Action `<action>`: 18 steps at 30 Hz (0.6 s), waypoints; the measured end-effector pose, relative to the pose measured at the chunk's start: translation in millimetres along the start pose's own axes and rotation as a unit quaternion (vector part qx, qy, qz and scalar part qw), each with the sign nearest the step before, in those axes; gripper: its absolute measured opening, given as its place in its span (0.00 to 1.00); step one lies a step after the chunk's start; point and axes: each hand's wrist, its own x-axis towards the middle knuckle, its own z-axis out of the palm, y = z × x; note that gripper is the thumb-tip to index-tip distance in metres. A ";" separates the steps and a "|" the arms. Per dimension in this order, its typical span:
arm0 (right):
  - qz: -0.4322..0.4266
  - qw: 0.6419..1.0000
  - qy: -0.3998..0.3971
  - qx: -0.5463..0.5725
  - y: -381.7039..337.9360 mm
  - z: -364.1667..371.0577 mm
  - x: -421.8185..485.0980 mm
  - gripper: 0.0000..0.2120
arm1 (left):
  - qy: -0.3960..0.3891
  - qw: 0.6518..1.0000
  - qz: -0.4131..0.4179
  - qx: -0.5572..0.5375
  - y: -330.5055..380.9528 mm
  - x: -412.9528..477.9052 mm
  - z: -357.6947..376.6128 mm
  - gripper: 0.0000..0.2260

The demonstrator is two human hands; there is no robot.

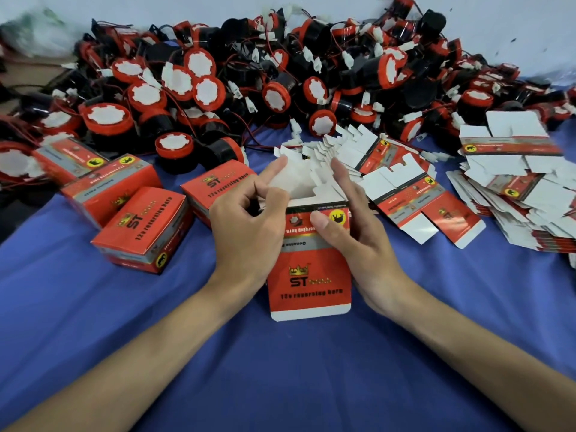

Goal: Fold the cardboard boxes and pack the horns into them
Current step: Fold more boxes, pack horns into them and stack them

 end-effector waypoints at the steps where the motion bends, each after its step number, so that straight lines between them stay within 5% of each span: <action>1: 0.002 1.000 0.001 0.008 0.7 0.4 -0.4 0.27 | 0.001 1.000 -0.003 -0.004 0.2 0.6 -0.4 0.14; 10: 0.037 0.999 -0.014 -0.006 -2.4 -5.9 -0.2 0.08 | -0.059 0.998 -0.023 -0.008 -6.3 1.6 0.7 0.13; 18: -0.007 0.994 0.029 -0.107 0.6 -2.4 -1.7 0.05 | -0.063 0.998 -0.017 0.001 -7.1 5.6 -2.2 0.01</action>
